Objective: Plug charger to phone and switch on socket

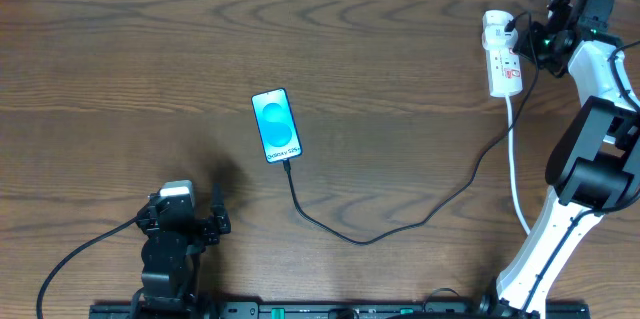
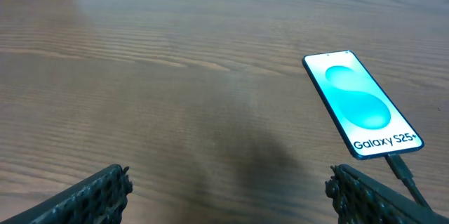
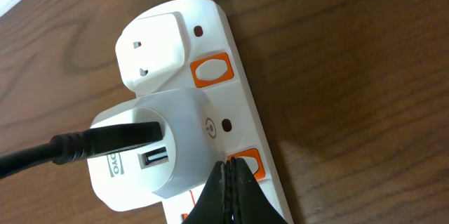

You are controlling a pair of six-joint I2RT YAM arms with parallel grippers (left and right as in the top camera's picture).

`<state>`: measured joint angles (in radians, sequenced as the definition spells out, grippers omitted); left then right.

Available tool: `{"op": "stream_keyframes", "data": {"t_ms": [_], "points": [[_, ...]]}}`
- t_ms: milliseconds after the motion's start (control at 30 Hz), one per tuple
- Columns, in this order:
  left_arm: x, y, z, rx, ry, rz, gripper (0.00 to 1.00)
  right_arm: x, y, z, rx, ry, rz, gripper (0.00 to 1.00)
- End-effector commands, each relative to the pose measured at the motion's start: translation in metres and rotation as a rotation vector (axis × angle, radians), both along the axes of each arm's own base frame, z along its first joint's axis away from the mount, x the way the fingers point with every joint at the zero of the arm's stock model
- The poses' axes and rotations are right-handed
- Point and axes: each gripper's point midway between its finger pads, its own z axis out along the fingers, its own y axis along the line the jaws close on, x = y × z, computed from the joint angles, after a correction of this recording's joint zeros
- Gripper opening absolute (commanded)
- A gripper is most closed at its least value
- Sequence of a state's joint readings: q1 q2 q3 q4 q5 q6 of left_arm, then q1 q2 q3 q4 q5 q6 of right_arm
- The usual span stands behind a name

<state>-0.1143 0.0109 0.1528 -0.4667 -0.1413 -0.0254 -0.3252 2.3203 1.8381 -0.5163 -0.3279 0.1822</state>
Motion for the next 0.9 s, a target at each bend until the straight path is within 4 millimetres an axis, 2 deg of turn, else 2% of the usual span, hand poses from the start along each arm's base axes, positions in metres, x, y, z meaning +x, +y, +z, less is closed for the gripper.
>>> {"op": "stream_keyframes", "data": {"t_ms": [0, 367, 867], "points": [[0.0, 0.001, -0.007, 0.006, 0.01, 0.007, 0.93, 0.007, 0.008, 0.005, 0.016, -0.02, 0.019, 0.01], [0.0, 0.001, -0.007, 0.006, 0.01, 0.007, 0.93, 0.005, 0.01, -0.007, 0.032, 0.003, 0.01, 0.01], [0.0, 0.001, -0.007, 0.006, 0.01, 0.007, 0.93, 0.005, 0.016, -0.013, 0.036, 0.016, 0.02, 0.01]]}}
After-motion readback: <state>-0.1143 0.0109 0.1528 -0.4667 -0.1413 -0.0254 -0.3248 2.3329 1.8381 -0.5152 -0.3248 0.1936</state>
